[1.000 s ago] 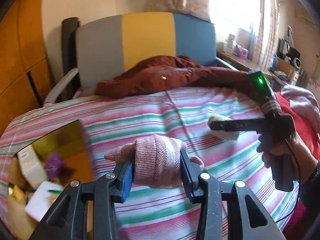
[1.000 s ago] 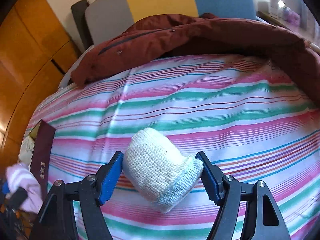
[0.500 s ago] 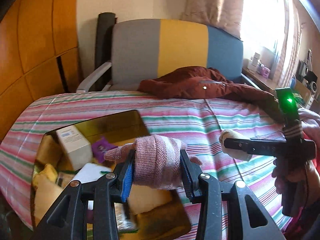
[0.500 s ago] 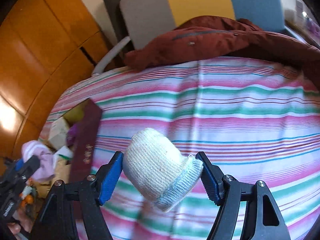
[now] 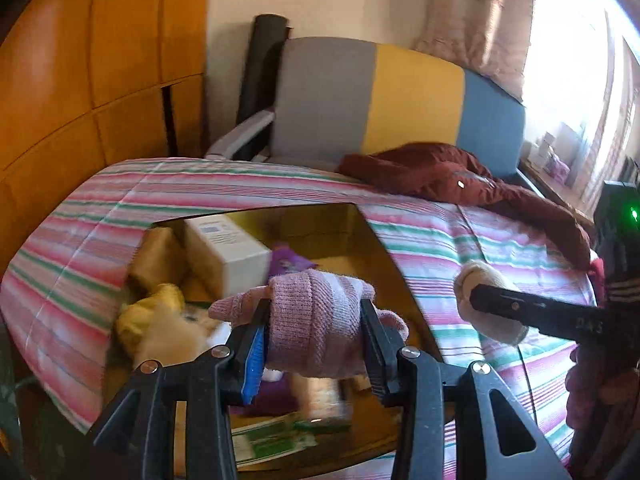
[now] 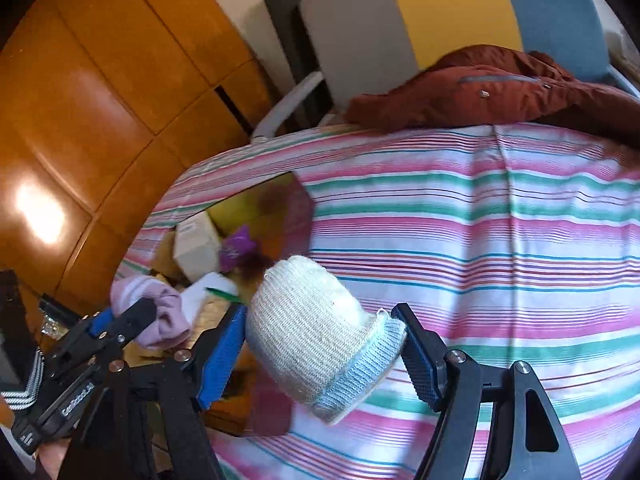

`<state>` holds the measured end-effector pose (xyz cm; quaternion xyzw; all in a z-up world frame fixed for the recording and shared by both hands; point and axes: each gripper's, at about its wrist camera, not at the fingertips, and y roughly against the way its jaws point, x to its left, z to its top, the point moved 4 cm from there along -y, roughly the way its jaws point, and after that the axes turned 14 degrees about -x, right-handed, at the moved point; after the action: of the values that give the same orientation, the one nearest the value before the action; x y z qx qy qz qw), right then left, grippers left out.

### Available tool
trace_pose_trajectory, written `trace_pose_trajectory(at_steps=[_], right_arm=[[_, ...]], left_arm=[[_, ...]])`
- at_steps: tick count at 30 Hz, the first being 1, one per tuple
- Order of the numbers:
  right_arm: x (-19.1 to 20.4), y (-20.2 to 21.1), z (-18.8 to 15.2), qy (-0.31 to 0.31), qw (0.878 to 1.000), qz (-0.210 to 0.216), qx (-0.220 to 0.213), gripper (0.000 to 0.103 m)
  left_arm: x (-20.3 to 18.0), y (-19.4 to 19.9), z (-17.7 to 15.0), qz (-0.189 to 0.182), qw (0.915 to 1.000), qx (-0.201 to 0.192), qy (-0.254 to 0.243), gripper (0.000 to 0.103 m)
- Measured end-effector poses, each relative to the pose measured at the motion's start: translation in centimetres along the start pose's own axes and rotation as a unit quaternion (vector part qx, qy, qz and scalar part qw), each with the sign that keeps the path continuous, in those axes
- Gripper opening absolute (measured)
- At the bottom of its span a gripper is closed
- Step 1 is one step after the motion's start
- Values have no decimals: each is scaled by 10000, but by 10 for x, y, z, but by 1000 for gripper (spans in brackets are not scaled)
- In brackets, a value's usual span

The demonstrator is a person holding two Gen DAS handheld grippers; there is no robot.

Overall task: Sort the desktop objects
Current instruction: 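Carry both socks over the gold tray and open both tools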

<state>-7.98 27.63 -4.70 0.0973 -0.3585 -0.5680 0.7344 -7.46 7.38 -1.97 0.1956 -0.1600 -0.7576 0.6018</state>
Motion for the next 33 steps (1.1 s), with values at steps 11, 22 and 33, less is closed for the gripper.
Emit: trace_pose_trajectory(at_steps=[11, 22, 33], right_arm=[[75, -36, -6, 566, 9978, 302, 190, 74], [86, -78, 6, 455, 9983, 116, 337, 74], [80, -73, 9, 160, 9996, 124, 212, 79]], left_arm=[[66, 5, -8, 352, 9980, 18, 516, 42], [52, -33, -2, 173, 9989, -46, 428, 45], [39, -49, 5, 155, 9992, -23, 360, 60]])
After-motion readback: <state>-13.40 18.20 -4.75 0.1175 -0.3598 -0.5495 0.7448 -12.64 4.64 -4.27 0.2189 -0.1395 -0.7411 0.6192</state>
